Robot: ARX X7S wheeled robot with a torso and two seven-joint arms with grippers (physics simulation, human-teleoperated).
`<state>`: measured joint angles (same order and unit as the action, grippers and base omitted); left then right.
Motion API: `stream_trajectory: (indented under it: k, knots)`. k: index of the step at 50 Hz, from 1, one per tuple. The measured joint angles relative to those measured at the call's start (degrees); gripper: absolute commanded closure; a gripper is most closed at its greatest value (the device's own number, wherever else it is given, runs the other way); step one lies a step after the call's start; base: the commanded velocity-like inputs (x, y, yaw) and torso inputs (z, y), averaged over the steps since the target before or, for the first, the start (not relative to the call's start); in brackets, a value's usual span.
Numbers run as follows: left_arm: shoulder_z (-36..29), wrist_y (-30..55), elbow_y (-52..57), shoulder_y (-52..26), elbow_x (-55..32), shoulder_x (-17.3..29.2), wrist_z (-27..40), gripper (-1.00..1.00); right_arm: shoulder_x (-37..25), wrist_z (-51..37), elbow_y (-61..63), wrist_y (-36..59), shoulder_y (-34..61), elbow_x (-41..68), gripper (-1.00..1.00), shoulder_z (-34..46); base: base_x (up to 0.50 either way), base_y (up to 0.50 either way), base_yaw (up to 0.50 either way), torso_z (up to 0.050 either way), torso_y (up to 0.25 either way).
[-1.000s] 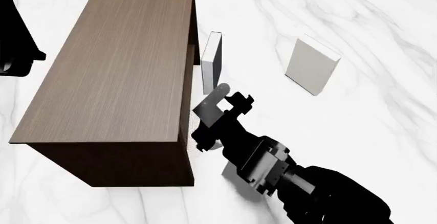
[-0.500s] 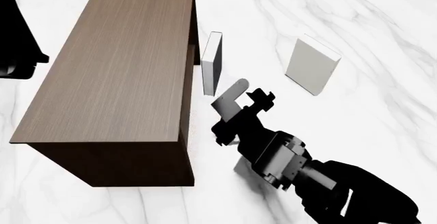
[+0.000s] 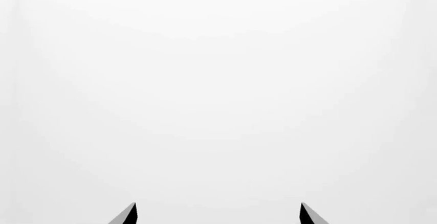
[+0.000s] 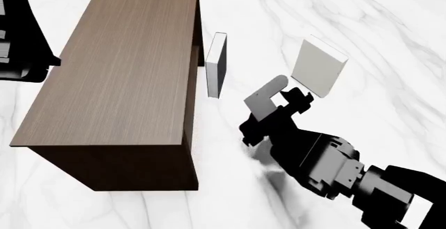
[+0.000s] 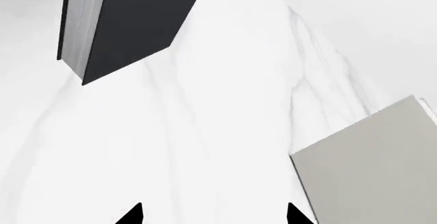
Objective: Pick up the book on the right and place it under the cabinet shelf.
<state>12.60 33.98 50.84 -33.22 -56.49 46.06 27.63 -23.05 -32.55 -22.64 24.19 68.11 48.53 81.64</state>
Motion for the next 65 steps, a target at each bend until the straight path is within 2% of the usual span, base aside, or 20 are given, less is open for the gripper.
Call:
stream_trajectory:
  k: [33, 65]
  knots:
    - [-2.09, 2.33, 0.34, -3.18, -2.74, 1.15, 2.78, -1.00, -15.65, -8.37, 25.91, 2.23, 3.92, 8.07, -1.00, -7.62, 0.00, 0.00, 0.00, 0.000, 0.000]
    - [-2.30, 2.70, 0.97, -3.80, -4.46, 2.00, 4.12, -1.00, -22.78, -13.22, 38.17, 4.85, 8.86, 13.26, -1.00, -12.68, 0.00, 0.00, 0.00, 0.000, 0.009]
